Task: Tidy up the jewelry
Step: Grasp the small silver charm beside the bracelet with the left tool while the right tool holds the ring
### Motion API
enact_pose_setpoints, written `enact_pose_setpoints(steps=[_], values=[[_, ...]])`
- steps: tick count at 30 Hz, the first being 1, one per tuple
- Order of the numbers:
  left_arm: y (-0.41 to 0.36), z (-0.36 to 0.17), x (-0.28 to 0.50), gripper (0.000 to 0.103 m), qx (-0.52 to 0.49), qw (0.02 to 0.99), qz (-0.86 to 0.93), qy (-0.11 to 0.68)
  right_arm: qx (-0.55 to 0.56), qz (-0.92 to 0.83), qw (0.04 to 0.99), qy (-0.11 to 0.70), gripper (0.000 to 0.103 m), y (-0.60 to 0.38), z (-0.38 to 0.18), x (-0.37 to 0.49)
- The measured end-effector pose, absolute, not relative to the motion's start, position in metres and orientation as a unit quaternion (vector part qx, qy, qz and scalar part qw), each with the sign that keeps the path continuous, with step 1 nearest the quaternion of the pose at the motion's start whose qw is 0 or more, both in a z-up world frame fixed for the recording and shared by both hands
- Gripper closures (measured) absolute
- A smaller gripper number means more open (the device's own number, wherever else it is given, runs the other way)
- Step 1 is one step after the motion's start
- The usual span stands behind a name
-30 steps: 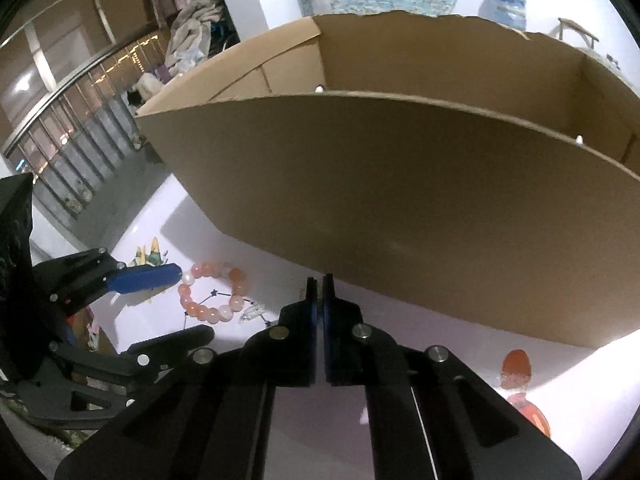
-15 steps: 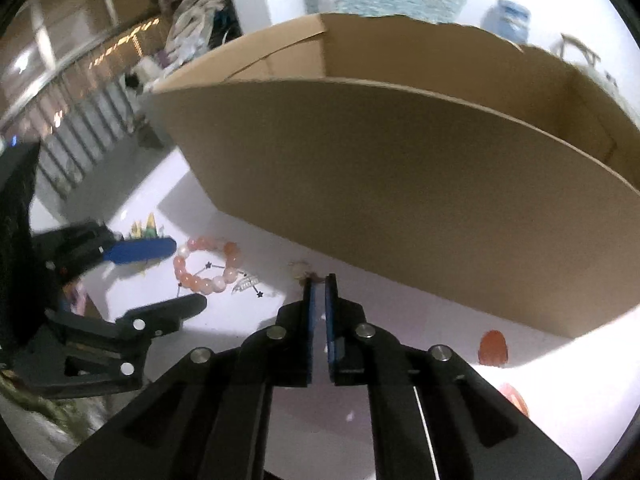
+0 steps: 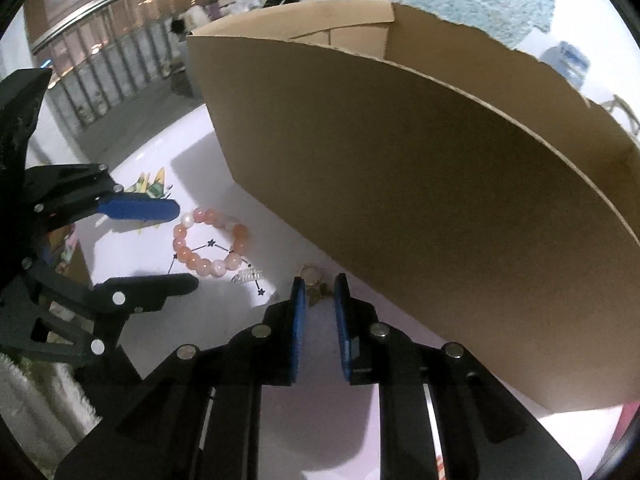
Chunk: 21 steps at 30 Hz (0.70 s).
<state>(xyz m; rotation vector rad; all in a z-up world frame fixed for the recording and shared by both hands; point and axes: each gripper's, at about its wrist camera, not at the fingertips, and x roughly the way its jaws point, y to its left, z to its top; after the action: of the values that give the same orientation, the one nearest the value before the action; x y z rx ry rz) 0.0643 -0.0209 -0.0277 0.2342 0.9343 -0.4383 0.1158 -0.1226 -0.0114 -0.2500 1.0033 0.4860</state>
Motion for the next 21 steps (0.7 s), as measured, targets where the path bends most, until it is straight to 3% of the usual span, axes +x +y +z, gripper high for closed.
enact_pose_setpoints(steps=[14, 21], values=[[-0.019, -0.026, 0.064, 0.05, 0.112, 0.863, -0.208, 0.446, -0.073, 0.222, 0.843, 0.485, 0.091, -0.138, -0.012, 0.116], [-0.019, -0.006, 0.055, 0.05, 0.09, 0.876, -0.236, 0.411, -0.041, 0.172, 0.852, 0.492, 0.091, -0.163, -0.013, 0.094]])
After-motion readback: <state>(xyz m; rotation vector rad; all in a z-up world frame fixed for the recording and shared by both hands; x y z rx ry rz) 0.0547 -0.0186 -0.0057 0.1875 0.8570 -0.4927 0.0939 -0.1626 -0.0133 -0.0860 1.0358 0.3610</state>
